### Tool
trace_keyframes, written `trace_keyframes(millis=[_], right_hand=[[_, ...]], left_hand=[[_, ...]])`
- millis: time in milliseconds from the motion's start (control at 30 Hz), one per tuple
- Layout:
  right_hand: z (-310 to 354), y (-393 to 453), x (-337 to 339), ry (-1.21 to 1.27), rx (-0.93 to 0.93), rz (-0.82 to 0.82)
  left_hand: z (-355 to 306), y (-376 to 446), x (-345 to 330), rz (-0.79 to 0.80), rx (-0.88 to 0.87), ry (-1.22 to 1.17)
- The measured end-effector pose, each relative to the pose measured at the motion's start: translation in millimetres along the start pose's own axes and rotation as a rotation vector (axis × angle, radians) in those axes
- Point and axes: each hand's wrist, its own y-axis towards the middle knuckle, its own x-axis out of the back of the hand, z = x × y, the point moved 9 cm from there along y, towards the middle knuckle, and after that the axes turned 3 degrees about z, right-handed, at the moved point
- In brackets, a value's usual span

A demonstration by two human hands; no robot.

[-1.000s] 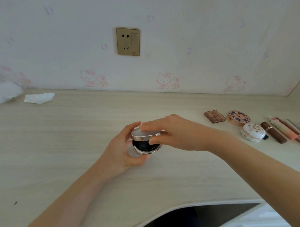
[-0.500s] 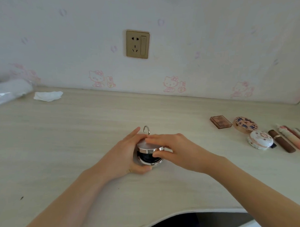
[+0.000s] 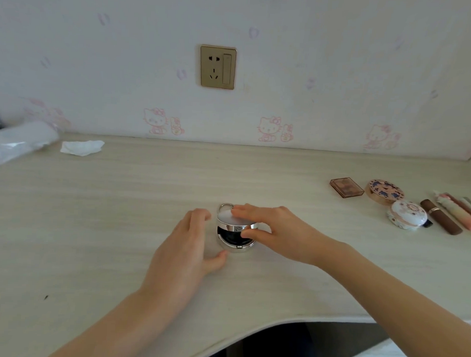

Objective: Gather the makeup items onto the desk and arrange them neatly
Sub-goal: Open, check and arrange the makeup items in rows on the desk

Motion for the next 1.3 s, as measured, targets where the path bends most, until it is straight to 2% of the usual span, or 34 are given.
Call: trace_keyframes(millis=[67,100,167,233,500,800,967,1133,1300], right_hand=[[2,1,-1,-0.017,0.010,-0.010],[3,2,-1,-0.024,0.017,-0.012],[4,3,0,-0.019,0.019,-0.012],[5,4,1,-0.024,0.020,-0.008],[5,21,14,-0.037,-0.017,0.061],[6,27,17,0.117,-0.038,0.148],[-4,23,12,0.147,-0.074,0.078],[-21,-6,15,0.256,-0.156,-0.229],[-19,-23,-13,0.126,-0.185,-0.180]], left_hand=[[-16,-13,12,-0.120,-0.182,0.062],[-21,-18,9,-0.122,-0.271,0.076],[-28,-23,-6,-0.050,-0.397,0.094],[-28,-23,-15,-0.002,-0.425,0.088],[-20,-18,-21,0.101,-0.340,-0.007],[-17,-16,-21,0.131,-0.298,-0.016],[-15,-16,-19,0.129,-0.283,-0.082],[-6,-12,-11,0.065,-0.227,-0.115],[4,0,-14,0.049,-0.111,-0.119]])
